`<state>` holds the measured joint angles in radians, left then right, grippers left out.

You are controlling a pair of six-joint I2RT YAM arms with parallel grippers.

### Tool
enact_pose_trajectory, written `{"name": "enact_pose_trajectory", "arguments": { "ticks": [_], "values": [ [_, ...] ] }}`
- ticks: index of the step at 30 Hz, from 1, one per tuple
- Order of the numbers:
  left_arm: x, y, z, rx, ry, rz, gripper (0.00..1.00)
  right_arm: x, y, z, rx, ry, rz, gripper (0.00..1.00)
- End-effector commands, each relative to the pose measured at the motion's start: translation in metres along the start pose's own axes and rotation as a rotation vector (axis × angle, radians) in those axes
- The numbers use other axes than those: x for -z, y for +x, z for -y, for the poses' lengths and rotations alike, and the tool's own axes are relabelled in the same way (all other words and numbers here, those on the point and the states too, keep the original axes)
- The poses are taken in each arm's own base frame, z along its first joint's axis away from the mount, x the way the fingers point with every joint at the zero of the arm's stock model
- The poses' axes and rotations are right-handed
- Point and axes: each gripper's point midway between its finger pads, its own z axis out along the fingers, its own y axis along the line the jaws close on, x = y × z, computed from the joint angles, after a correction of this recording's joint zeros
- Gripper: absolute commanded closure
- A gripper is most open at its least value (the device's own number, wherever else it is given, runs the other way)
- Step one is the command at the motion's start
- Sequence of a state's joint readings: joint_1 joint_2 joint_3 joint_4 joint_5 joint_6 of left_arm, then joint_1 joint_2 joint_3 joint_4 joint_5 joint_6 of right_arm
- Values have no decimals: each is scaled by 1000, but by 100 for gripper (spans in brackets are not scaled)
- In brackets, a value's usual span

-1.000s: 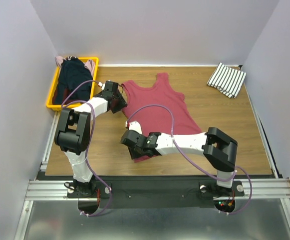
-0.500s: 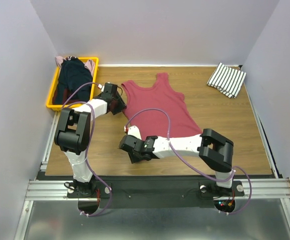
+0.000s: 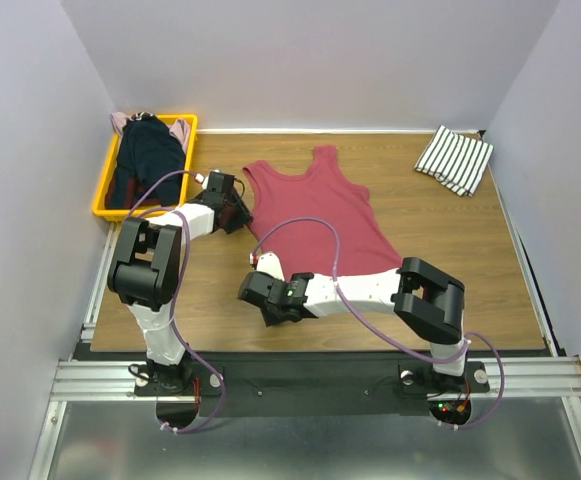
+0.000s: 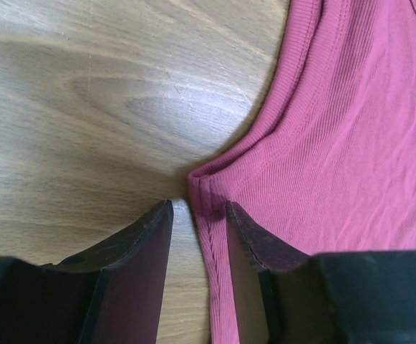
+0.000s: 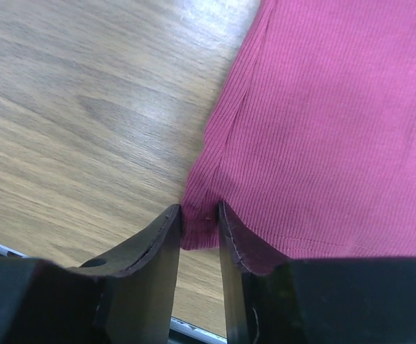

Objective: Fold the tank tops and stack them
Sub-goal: Fold the tank top

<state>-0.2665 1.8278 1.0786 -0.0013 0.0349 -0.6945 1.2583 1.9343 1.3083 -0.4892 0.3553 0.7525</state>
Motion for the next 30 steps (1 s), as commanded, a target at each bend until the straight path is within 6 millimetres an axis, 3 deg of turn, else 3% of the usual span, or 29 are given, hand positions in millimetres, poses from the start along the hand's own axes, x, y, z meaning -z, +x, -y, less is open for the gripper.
{"name": "enact_pose_trajectory", "arguments": {
  "ticks": [1,17,18,24,30],
  "values": [
    [17,-19,15,-2,59,71,53,24,-25,-5,-24,-15,90,71],
    [1,-20,17,-3,52,63,60,26,-28,-14,-12,-51,76,94],
    [-1,-21,17,-1,49,64,62,26,-26,-16,-6,-59,67,94],
    [-4,-26,8,7,-5,91,99,28,-24,-34,15,-129,24,100],
    [14,-49,-7,52,-81,188,100,35,-32,-60,30,-220,3,100]
  ]
}}
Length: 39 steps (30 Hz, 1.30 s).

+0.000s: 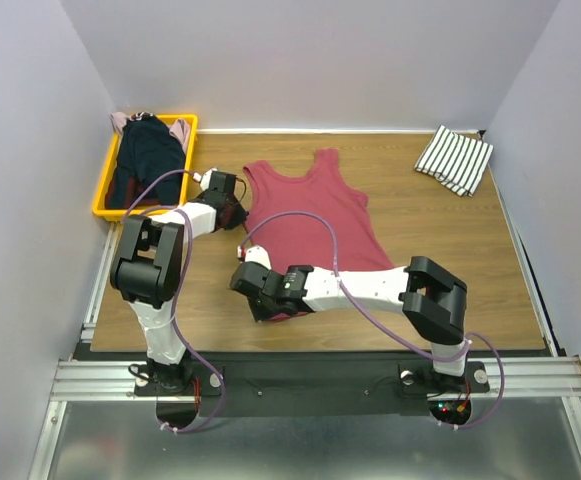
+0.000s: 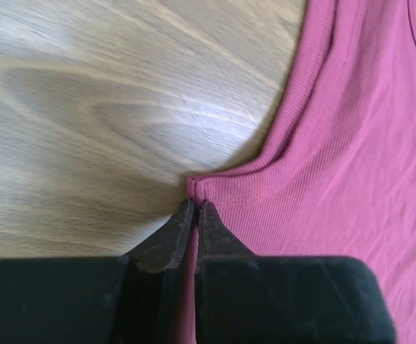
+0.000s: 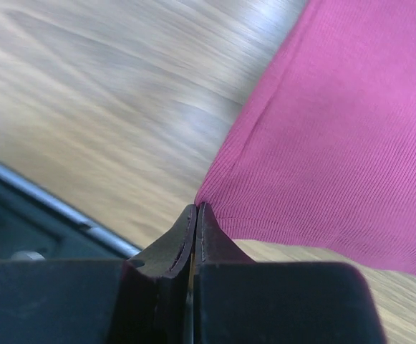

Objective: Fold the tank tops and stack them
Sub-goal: Fold the tank top

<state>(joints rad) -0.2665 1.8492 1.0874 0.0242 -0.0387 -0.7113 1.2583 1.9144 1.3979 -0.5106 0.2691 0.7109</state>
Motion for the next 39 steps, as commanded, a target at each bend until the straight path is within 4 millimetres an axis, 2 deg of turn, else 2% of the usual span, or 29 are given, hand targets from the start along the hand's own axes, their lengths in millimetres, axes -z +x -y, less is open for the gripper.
{"name": "enact_pose_trajectory", "arguments": {
  "ticks": [1,5,8,12,18,19,21,27,28,32,39],
  "values": [
    [25,-46,-7,47,-61,146,100,9,-13,-37,21,-117,3,100],
    [31,-61,-21,59,-115,175,100,8,-16,-47,22,-146,-6,100],
    [32,-73,-17,59,-119,194,100,10,-19,-55,25,-175,-12,99],
    [36,-85,-1,54,-85,210,100,20,-31,-49,7,-154,37,100],
    [36,-93,32,29,-34,208,100,21,-30,-21,-29,-105,42,100],
    [32,-86,37,13,-37,193,100,26,-34,-18,-41,-108,57,100],
    [30,-88,49,6,-25,196,100,25,-30,-6,-48,-80,60,100],
    [14,-71,73,-31,-14,161,100,36,-32,27,-125,-62,94,100],
    [12,-67,76,-35,-12,154,100,32,-25,35,-130,-51,82,99],
    [-1,-54,89,-56,-5,130,100,34,-16,51,-162,-39,81,100],
    [-11,-29,112,-94,18,96,100,34,7,71,-202,-19,62,100]
  ]
}}
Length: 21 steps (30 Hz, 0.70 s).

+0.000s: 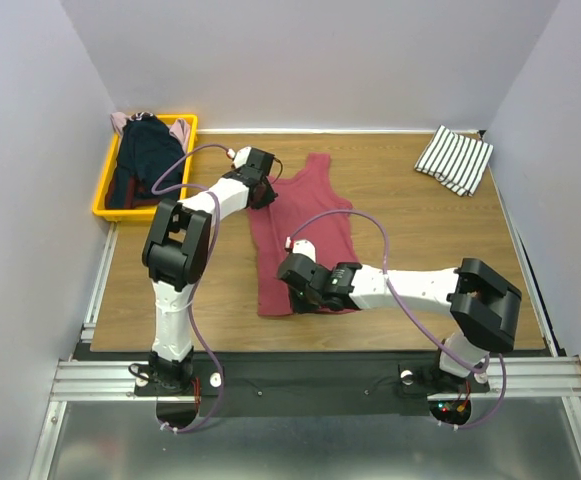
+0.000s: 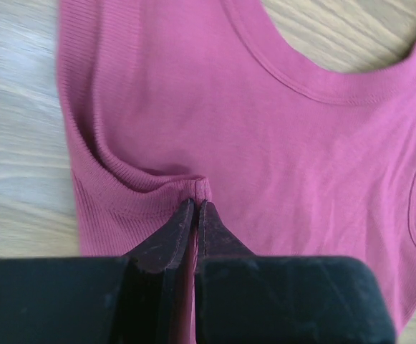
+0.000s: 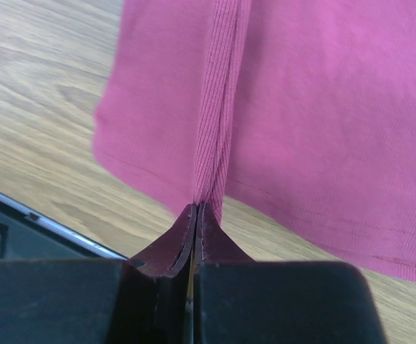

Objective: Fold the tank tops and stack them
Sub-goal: Fold the tank top

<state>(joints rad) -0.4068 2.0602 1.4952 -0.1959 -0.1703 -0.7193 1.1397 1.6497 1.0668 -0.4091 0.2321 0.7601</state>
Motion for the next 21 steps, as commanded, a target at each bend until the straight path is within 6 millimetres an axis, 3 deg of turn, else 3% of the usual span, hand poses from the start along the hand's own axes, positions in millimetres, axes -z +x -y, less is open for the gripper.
{"name": "enact_pose_trajectory", "arguments": {
  "ticks": [1,9,21],
  "values": [
    [11,-23,30,7,47,73,100,8,-2,0,-53,-30,35,100],
    [5,-6,26,-5,29,49,100,4,8,21,-63,13,38,100],
    [-7,9,30,-69,26,15,100,-1,21,32,-77,18,22,100]
  ]
}}
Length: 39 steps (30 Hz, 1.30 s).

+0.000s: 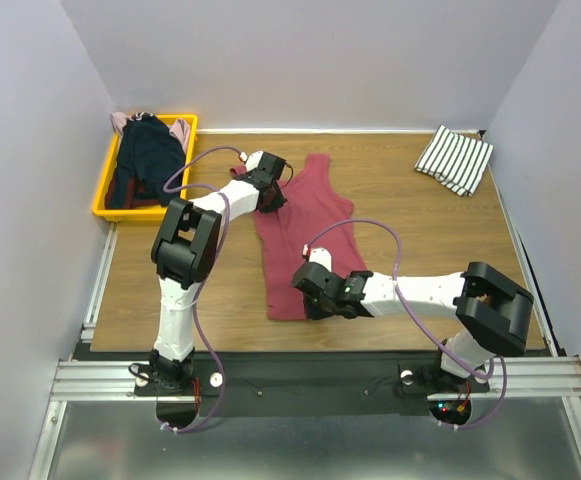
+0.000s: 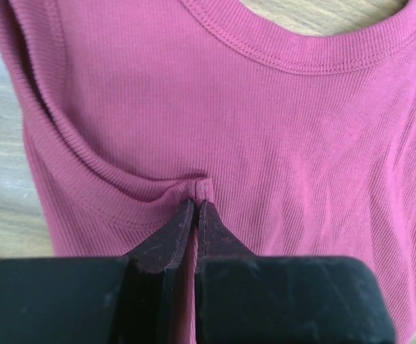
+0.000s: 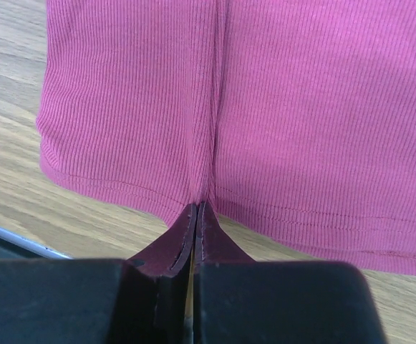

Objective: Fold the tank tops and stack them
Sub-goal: Fold the tank top

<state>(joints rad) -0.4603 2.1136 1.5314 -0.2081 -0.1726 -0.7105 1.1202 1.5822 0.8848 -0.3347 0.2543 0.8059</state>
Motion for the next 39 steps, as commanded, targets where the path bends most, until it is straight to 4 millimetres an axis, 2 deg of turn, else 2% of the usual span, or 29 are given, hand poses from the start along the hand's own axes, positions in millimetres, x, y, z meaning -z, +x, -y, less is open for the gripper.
{"name": "enact_pose_trajectory", "arguments": {
  "ticks": [1,3,6,7,9,10,11,13,15,18,20,21,22,24,27,30,34,39],
  "values": [
    [1,-16,11,-13,13,49,100,5,-7,-7,-26,-34,31,100],
    [3,-15,9,-15,12,48,96,7,-9,-7,-25,-37,40,99],
    [14,-25,15,-18,42,78,82,11,-13,-10,-21,-49,53,94],
    [17,-28,19,-31,61,85,73,17,-19,-12,-20,-61,70,84],
    [30,-42,29,-40,102,114,64,28,-29,-16,-19,-84,104,70],
    [34,-48,33,-42,117,122,62,32,-33,-17,-13,-88,119,57],
    [39,-52,38,-48,137,125,60,36,-38,-18,-15,-92,134,53],
    [52,-68,42,-42,170,152,57,45,-45,-16,2,-77,152,51],
    [65,-81,44,-25,201,167,57,53,-59,-24,8,-87,175,51],
    [75,-102,31,20,205,193,57,58,-71,-45,47,-119,188,58],
    [72,-113,9,66,165,201,59,55,-74,-60,89,-137,182,61],
    [70,-115,3,77,155,201,59,41,-66,-65,115,-121,147,63],
    [66,-114,-6,89,137,194,60,42,-71,-78,129,-148,149,64],
    [59,-118,-22,105,106,195,60,22,-63,-82,154,-124,113,66],
    [42,-113,-35,112,78,167,60,10,-62,-94,175,-130,91,67],
    [24,-109,-41,103,65,139,62,-11,-54,-93,204,-92,65,68],
    [3,-99,-47,90,45,108,62,-22,-49,-90,217,-69,50,67],
    [-20,-89,-52,86,20,73,65,-37,-32,-86,243,-46,9,66]
  ]
}}
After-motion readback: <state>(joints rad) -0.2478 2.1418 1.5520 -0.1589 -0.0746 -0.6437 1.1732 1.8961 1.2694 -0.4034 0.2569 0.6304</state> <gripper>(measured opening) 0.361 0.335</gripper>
